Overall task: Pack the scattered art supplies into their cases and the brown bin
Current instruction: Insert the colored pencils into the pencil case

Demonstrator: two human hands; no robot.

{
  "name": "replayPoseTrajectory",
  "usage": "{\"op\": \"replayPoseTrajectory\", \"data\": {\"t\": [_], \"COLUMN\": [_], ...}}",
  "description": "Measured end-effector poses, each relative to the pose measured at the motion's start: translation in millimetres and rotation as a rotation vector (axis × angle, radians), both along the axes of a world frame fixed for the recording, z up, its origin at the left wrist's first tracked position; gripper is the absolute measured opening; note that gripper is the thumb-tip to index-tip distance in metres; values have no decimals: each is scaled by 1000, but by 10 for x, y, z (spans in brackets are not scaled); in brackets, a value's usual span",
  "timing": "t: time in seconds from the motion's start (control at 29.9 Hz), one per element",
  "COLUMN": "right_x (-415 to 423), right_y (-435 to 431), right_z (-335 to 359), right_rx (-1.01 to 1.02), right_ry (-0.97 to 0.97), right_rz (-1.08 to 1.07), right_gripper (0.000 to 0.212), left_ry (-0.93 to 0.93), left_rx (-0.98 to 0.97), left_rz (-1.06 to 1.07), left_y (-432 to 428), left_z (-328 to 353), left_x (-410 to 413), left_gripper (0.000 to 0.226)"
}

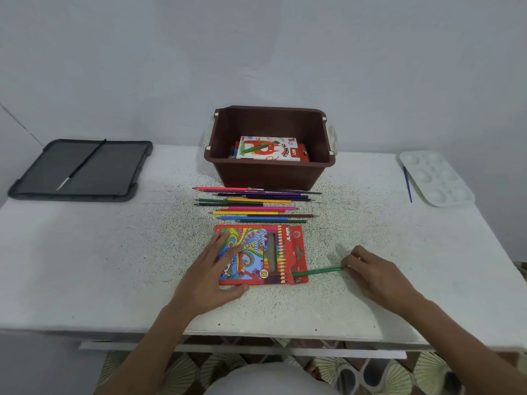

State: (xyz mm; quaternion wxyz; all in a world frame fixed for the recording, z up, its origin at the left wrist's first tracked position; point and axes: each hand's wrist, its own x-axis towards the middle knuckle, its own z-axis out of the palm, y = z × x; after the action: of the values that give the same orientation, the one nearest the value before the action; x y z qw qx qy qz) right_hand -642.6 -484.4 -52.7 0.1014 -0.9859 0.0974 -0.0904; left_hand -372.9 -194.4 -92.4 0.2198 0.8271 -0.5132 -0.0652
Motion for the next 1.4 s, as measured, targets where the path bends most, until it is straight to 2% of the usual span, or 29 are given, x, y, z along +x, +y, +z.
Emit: {"op": "replayPoseTrajectory", "data": {"t": [0.13, 0.4, 0.57, 0.67, 0.77, 0.9, 1.17, 1.4], "right_x": [224, 436, 453, 501, 589, 742, 1054, 1193], "right_y": [280, 546, 545, 449, 310, 173, 128, 102], "right_z": [-84, -189, -191, -166, -159, -147, -68, -37], "right_rx": [43, 149, 228, 301, 255, 185, 32, -50], "right_ry": [-69, -62, -39, -48, -88, -76, 96, 92], "right_rz": [28, 101, 79, -20, -143, -267, -224, -222], "right_gripper": [19, 16, 20, 19, 18, 28, 44, 28], "left_ry": [15, 14, 26, 33, 26, 21, 21, 32], "left_rx": [5, 23, 30, 31, 29, 41, 33, 18], "left_rz": [1, 9, 14, 7, 0, 7, 7, -4], "left_y": [2, 2, 4, 3, 0, -2, 0, -1], "left_z": [10, 14, 30, 29, 34, 36, 7, 24], "left_x": [-3, -2, -11, -5, -5, -8, 2, -14], "left_gripper": [89, 90, 90, 89, 88, 89, 88, 87]}}
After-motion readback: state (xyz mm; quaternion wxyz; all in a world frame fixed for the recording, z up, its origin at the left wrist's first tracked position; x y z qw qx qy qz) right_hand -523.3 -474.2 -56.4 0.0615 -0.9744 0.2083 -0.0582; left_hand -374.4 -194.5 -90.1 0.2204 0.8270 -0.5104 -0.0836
